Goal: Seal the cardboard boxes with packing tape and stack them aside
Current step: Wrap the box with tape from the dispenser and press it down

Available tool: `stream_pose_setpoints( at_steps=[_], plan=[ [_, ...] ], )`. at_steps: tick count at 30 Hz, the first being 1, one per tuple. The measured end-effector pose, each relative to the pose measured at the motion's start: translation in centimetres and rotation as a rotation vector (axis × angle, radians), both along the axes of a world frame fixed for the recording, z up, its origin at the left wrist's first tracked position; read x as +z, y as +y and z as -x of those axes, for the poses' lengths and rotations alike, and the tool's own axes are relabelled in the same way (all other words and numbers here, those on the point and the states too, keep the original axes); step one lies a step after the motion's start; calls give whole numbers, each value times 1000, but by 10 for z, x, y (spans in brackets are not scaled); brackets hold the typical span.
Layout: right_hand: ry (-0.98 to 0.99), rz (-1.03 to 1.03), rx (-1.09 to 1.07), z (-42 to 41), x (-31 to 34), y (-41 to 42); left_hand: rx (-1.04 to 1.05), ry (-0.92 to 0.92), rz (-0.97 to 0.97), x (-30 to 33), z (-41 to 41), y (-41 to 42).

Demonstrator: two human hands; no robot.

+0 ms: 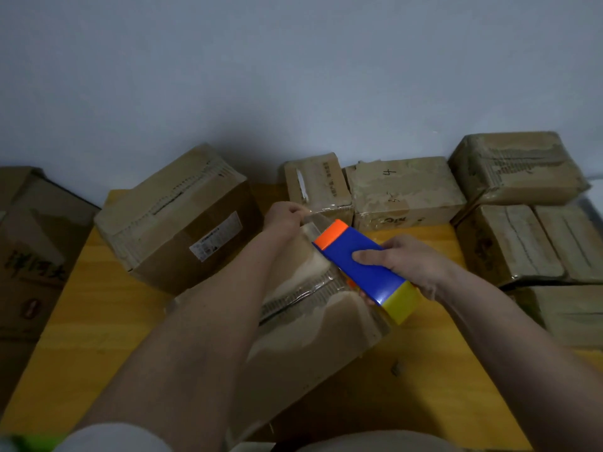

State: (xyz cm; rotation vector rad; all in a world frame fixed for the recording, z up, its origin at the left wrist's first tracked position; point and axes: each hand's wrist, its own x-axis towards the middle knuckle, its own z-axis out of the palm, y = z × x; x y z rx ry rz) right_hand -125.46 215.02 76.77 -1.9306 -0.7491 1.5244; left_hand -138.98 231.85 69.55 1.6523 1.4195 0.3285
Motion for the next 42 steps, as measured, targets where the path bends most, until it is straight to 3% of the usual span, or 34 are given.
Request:
stream_pose_setpoints(
  at_steps=[7,14,16,18,19,21,23,26,28,31,34,42],
  plan=[
    [-25,48,6,1,-4,15,-25,59,25,-21,-7,8],
    [-30,80,13,0,-2,18,106,209,225,-24,-12,22],
    [-26,84,13,0,-2,17,141,304,156,-21,-6,20],
    [-15,81,16,-1,-2,16,192,388,-71,-18,1,17],
    [-12,76,17,-1,-2,16,191,340,-199,-18,4,13],
    [-9,66,15,-1,-4,15,60,205,-348,-19,5,-2],
    [1,55,11,-1,-3,14,-86,145,-286,-29,6,-14],
    [27,47,19,-1,-3,13,-221,325,-135,-31,7,-9],
    [67,38,16,-2,-2,13,-287,497,-279,-24,9,-7],
    [76,31,9,-2,-3,11,-447,360,-550,-22,18,-22],
    [66,7,-6,0,-3,9,-711,426,-504,-33,33,-37],
    [-52,-22,-1,3,-4,-18,-727,590,-420,-37,33,-33]
  ],
)
